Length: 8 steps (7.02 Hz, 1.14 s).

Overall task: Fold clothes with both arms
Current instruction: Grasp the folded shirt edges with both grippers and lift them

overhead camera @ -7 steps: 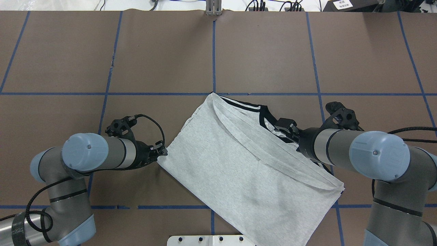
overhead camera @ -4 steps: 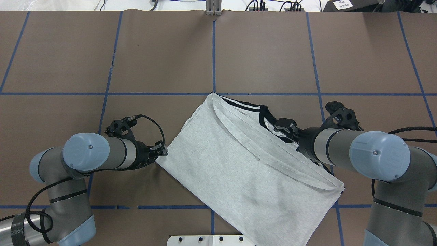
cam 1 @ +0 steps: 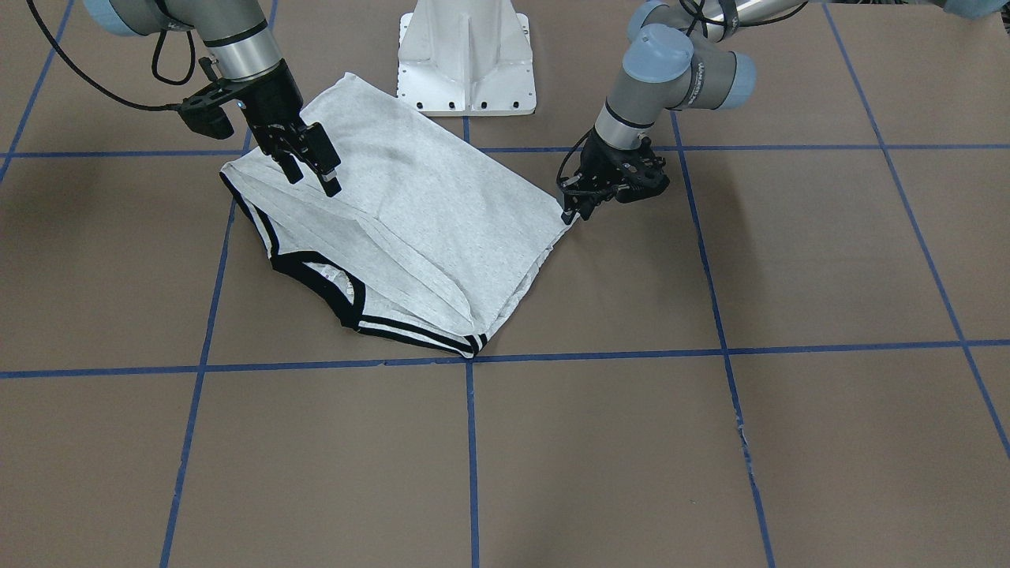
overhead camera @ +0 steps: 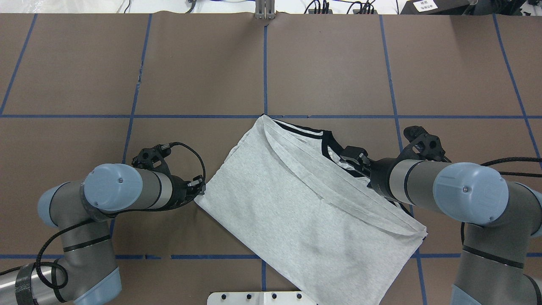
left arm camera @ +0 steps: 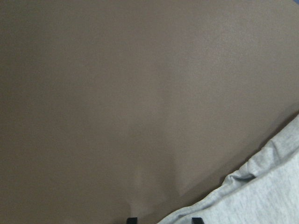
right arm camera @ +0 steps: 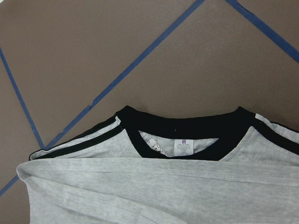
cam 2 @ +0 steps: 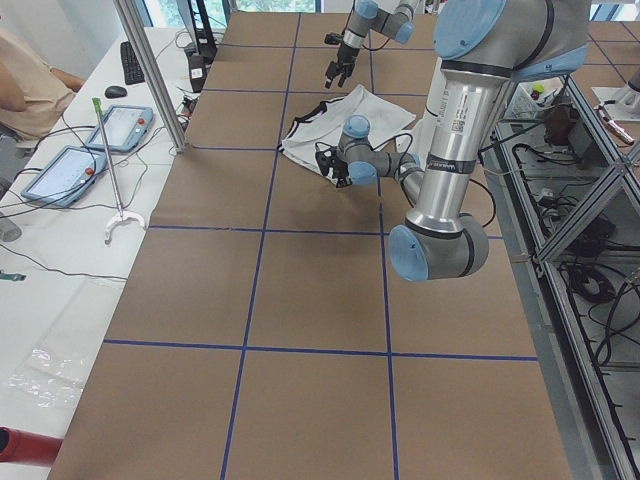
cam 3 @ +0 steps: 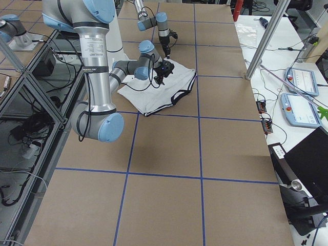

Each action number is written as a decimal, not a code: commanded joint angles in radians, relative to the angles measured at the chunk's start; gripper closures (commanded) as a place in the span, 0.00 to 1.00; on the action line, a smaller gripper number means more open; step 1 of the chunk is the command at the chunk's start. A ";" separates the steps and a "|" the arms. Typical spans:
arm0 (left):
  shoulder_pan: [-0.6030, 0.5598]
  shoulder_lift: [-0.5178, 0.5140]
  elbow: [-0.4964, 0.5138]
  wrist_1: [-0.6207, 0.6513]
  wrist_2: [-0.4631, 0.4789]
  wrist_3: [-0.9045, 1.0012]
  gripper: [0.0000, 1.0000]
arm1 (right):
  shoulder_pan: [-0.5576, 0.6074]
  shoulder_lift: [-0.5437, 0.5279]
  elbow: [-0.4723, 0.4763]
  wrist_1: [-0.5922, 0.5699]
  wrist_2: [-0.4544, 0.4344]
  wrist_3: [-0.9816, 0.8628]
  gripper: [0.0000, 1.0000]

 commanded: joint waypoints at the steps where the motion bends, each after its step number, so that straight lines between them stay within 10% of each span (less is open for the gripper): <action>1: -0.001 0.005 -0.006 0.004 0.003 0.000 1.00 | -0.001 0.001 -0.002 0.000 0.000 0.000 0.00; 6: -0.126 -0.018 -0.040 0.131 0.018 0.221 1.00 | 0.001 0.025 -0.011 -0.002 0.000 -0.002 0.00; 8: -0.269 -0.256 0.244 0.113 0.013 0.372 1.00 | 0.001 0.033 -0.017 -0.003 -0.005 -0.003 0.00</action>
